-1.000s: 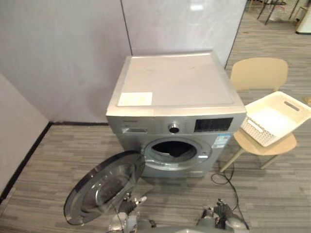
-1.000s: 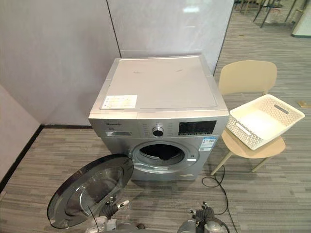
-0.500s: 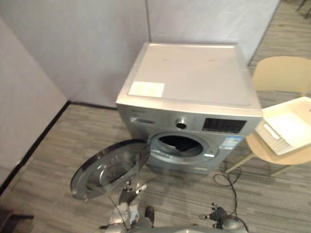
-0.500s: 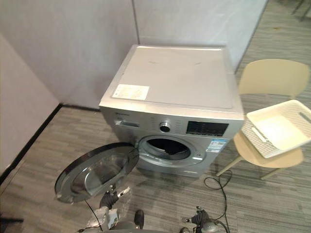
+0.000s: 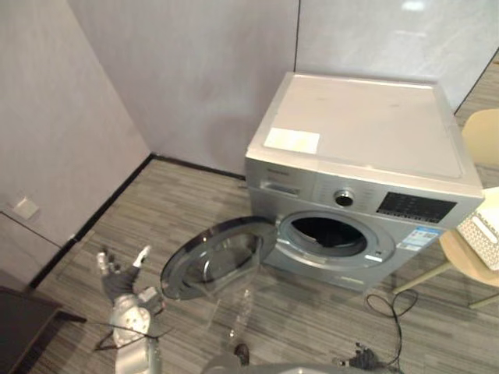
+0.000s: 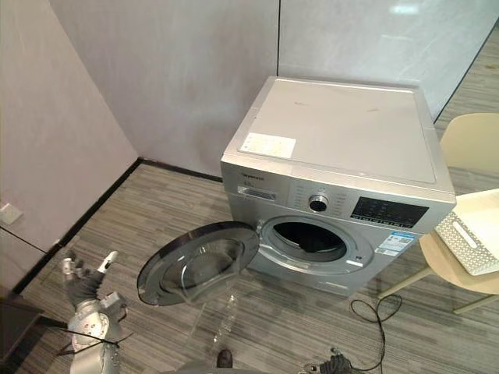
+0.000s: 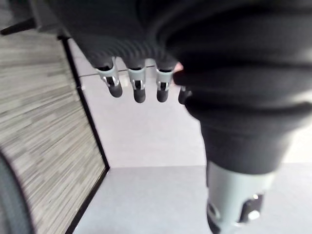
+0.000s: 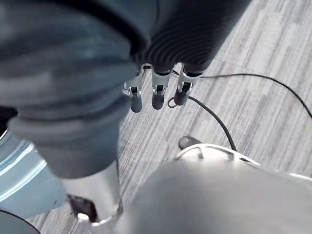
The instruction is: Pick up the laundry basket with both hands and put the clothes into the washing machine.
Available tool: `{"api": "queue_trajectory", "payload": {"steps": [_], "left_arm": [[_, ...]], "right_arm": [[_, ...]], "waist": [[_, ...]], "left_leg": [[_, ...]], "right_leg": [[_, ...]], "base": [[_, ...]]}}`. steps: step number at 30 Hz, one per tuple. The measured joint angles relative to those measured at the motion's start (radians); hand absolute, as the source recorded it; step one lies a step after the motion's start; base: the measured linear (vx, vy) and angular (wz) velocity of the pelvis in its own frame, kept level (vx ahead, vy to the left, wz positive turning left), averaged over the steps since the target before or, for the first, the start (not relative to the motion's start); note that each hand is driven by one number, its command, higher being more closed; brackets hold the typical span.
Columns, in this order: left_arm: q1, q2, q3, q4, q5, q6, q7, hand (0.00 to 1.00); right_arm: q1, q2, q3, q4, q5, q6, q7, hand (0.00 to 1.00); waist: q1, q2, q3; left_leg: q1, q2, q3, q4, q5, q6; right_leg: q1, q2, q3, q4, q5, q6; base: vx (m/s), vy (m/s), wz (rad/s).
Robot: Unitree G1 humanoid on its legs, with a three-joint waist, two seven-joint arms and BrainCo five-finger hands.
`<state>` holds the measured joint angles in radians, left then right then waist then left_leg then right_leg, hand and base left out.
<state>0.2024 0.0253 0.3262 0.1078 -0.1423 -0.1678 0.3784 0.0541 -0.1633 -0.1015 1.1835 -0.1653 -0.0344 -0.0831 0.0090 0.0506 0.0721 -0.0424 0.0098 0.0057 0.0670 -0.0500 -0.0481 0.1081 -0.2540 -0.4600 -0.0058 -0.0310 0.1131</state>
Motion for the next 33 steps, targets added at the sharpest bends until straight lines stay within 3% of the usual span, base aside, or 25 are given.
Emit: {"api": "queue_trajectory", "payload": {"steps": [1, 3, 4, 6, 9, 10, 11, 13, 17, 20, 28, 33], "left_arm": [[-0.01, 0.001, 0.01, -0.001, 0.007, 0.0, 0.005, 0.0], [-0.041, 0.0, 0.08, -0.019, 0.027, 0.014, 0.015, 0.0], [-0.061, 0.004, 0.144, -0.037, 0.045, 0.02, 0.025, 0.0], [-0.138, 0.116, 0.236, -0.003, 0.178, 0.075, 0.057, 0.0], [-0.275, 0.28, 0.236, 0.165, 0.235, 0.102, 0.057, 0.0], [-0.335, 0.348, 0.236, 0.268, 0.238, 0.117, 0.047, 0.0], [-0.362, 0.376, 0.236, 0.322, 0.237, 0.122, 0.036, 0.0], [-0.454, 0.449, 0.234, 0.481, 0.234, 0.139, 0.004, 0.0], [-0.664, 0.522, 0.206, 0.683, 0.223, 0.182, -0.054, 0.0], [-0.842, 0.557, 0.096, 0.756, 0.223, 0.194, -0.077, 0.0], [-1.266, 0.585, -0.086, 0.999, 0.243, 0.205, -0.188, 0.0], [-1.262, 0.59, 0.0, 1.093, 0.343, 0.241, -0.275, 0.0]], "right_arm": [[0.011, -0.004, -0.003, -0.004, 0.005, -0.001, 0.0, 0.0], [0.023, 0.0, -0.004, -0.031, 0.008, 0.0, 0.001, 0.0], [0.023, -0.003, 0.001, -0.041, 0.012, -0.002, 0.002, 0.0], [0.031, -0.01, 0.026, -0.081, 0.017, 0.001, 0.035, 0.0], [0.047, -0.01, 0.04, -0.109, 0.017, 0.003, 0.058, 0.0], [0.039, -0.011, 0.062, -0.11, 0.017, 0.002, 0.066, 0.0], [0.035, -0.012, 0.078, -0.111, 0.017, 0.001, 0.066, 0.0], [0.015, 0.0, 0.111, -0.116, 0.017, 0.001, 0.067, 0.0], [0.022, 0.037, 0.161, -0.22, 0.019, -0.001, 0.067, 0.0], [0.072, 0.047, 0.18, -0.347, 0.042, -0.009, 0.067, 0.0], [0.164, 0.084, 0.199, -0.566, 0.097, -0.028, 0.086, 0.0], [0.204, 0.095, 0.228, -0.699, 0.115, -0.027, 0.114, 0.0]], "waist": [[0.001, 0.009, -0.006], [-0.004, 0.014, -0.011], [0.003, 0.02, -0.02], [-0.008, 0.029, -0.033], [-0.031, 0.015, -0.036], [-0.034, 0.002, -0.034], [-0.035, -0.005, -0.033], [-0.046, -0.042, -0.019], [-0.044, -0.133, 0.019], [-0.021, -0.177, 0.038], [-0.021, -0.232, 0.084], [-0.017, -0.248, 0.089]], "left_leg": [[0.006, -0.006, 0.001, -0.014, 0.009, -0.004], [0.022, -0.006, 0.038, -0.039, 0.019, -0.007], [0.026, 0.002, 0.077, -0.056, 0.021, -0.004], [0.037, 0.014, 0.13, -0.075, 0.031, 0.003], [0.05, 0.027, 0.152, -0.085, 0.031, 0.003], [0.054, 0.033, 0.176, -0.096, 0.031, 0.003], [0.053, 0.037, 0.187, -0.1, 0.031, 0.003], [0.029, 0.045, 0.211, -0.099, 0.031, 0.003], [-0.098, 0.084, 0.243, -0.058, 0.044, -0.017], [-0.175, 0.12, 0.243, -0.05, 0.06, -0.041], [-0.303, 0.187, 0.245, -0.038, 0.093, -0.068], [-0.324, 0.235, 0.261, -0.031, 0.101, -0.079]], "right_leg": [[0.0, -0.003, 0.005, -0.005, 0.007, -0.006], [-0.013, -0.009, 0.035, -0.017, 0.043, 0.041], [-0.038, -0.005, 0.072, -0.019, 0.049, 0.047], [-0.06, 0.009, 0.133, -0.035, 0.063, 0.039], [-0.06, 0.022, 0.141, -0.054, 0.08, 0.022], [-0.072, 0.027, 0.163, -0.06, 0.088, 0.02], [-0.079, 0.027, 0.168, -0.064, 0.095, 0.02], [-0.116, 0.035, 0.185, -0.067, 0.105, 0.02], [-0.243, 0.066, 0.194, -0.066, 0.139, -0.004], [-0.313, 0.097, 0.189, -0.065, 0.15, -0.019], [-0.429, 0.155, 0.179, -0.068, 0.169, -0.044], [-0.454, 0.201, 0.186, -0.071, 0.173, -0.047]], "base": [[0.08, 0.029, -0.01], [0.12, 0.014, -0.34], [0.12, -0.013, -1.0], [0.15, -0.03, -0.89], [0.1, -0.038, -0.31], [0.03, -0.012, -0.45], [0.01, -0.009, -0.49], [-0.05, -0.026, -0.33], [-0.1, -0.05, -0.19], [-0.13, -0.106, -0.07], [-0.06, -0.097, -0.02], [0.02, -0.064, -0.12]]}}
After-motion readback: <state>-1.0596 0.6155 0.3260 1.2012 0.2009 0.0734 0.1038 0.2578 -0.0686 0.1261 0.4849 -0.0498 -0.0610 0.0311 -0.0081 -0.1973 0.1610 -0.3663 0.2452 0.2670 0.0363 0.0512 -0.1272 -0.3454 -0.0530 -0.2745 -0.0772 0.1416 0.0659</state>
